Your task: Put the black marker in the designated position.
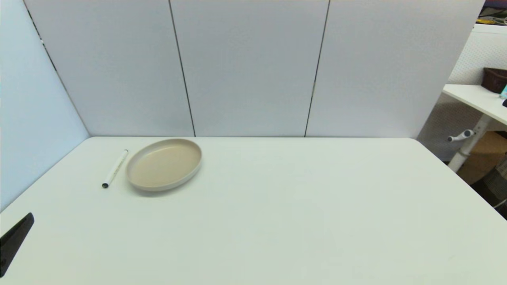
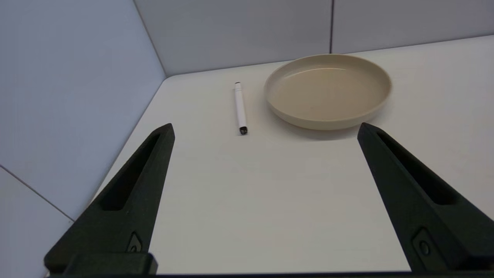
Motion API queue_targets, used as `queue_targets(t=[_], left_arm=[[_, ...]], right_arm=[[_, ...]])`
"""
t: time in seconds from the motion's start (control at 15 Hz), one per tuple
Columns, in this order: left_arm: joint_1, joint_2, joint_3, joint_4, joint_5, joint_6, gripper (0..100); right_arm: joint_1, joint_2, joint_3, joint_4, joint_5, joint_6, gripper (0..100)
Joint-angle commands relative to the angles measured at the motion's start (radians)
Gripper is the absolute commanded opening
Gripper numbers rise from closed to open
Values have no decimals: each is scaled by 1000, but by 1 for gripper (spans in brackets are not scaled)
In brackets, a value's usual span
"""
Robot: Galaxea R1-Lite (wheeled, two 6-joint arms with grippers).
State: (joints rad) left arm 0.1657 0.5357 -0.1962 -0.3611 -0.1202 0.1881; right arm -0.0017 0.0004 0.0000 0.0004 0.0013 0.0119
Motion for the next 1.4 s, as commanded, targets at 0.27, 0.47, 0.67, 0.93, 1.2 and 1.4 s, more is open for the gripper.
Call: queue_targets(t=[0.27, 0.47, 0.67, 0.93, 1.2, 1.4], left_arm=[[-75, -267, 149, -2, -1, 33, 100], [-94, -270, 153, -4, -1, 34, 100], [-147, -365, 196, 19, 4, 30, 100], [-161, -536, 196, 295, 45, 19, 100], [-161, -536, 196, 367, 51, -21, 100], [-161, -536, 196, 367, 56, -76, 100]], right_arm=[[0, 0, 0, 0, 0, 0, 100], [0, 0, 0, 0, 0, 0, 100], [0, 0, 0, 0, -1, 0, 100], [0, 0, 0, 0, 0, 0, 100], [0, 0, 0, 0, 0, 0, 100], [0, 0, 0, 0, 0, 0, 100]])
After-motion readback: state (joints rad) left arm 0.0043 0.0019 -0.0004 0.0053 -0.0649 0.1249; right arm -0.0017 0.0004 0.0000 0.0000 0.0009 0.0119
